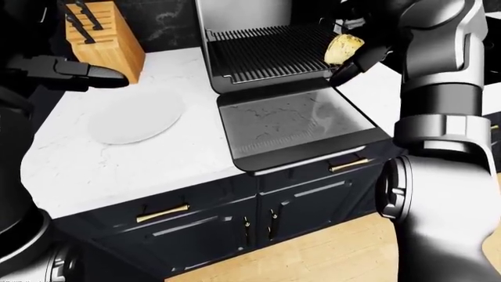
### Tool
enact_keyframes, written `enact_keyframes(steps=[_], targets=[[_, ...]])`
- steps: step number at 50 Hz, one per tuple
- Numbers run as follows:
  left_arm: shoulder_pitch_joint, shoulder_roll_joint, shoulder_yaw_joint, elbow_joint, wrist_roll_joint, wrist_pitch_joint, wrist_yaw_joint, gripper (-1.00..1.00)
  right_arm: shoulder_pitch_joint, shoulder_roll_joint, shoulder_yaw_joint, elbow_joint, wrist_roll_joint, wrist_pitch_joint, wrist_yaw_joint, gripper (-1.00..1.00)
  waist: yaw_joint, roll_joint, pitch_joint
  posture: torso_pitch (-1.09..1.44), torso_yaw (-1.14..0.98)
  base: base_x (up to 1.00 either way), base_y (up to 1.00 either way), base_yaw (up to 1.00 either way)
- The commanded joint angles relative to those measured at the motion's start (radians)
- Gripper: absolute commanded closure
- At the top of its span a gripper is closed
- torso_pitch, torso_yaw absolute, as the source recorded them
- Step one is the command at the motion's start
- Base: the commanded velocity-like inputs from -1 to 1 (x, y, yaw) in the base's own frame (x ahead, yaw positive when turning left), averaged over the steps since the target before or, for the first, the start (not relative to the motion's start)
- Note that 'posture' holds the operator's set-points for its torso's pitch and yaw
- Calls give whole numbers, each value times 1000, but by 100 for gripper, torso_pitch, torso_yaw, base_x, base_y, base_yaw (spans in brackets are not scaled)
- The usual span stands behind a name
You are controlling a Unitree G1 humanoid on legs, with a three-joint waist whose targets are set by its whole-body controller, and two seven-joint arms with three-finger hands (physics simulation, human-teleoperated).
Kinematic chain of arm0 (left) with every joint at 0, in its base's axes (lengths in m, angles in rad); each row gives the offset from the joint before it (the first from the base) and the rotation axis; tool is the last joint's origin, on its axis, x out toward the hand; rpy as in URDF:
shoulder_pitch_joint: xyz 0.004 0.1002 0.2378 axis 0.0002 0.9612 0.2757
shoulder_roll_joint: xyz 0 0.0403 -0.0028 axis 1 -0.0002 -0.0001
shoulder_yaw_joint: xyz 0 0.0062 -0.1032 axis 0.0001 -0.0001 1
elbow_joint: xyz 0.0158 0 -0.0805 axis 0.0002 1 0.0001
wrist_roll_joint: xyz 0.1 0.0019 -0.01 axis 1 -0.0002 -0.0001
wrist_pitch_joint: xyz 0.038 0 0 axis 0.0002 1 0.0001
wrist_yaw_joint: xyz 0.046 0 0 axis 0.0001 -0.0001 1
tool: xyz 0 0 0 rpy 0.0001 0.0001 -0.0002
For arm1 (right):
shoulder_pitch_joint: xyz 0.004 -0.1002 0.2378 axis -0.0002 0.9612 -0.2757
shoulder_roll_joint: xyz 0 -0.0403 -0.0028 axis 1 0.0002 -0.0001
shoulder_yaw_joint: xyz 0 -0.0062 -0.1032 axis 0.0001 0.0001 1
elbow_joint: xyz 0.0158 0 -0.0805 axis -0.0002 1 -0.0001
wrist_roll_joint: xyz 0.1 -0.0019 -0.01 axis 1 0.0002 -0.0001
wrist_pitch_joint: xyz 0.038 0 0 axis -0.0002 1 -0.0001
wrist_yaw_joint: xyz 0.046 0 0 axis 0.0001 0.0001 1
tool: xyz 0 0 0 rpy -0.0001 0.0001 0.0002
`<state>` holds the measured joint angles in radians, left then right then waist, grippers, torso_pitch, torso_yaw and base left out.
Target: Pick the scone from the rack and place it on the plate on the counter.
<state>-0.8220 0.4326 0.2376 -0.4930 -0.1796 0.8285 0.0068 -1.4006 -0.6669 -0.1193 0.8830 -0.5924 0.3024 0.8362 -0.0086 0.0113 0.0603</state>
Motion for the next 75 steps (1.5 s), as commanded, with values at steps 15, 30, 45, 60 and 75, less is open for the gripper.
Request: enact_keyframes(steps=[15,30,45,60,75], targets=[[-42,13,6,-8,7,-28,3,-100,-24,-17,-10,-63,5,-2,32,-8,1,-7,-30,0,0,0,0,0],[-34,14,9,-8,10,-35,4,-100,-16,-18,-13,-84,7,0,51,40,2,-10,-34,0,0,0,0,0],[-48,14,3,5,13,-38,5,-100,-76,-40,-13,-60,3,-29,36,100,2,-8,-30,0,0,0,0,0],[-51,10,8,4,4,-35,9,-100,-122,-73,-22,-114,8,-3,70,100,-1,-3,-19,0,0,0,0,0],[-45,18,3,-13,4,-14,5,-100,-164,-26,-26,-257,63,112,105,100,1,1,-15,0,2,0,0,0]])
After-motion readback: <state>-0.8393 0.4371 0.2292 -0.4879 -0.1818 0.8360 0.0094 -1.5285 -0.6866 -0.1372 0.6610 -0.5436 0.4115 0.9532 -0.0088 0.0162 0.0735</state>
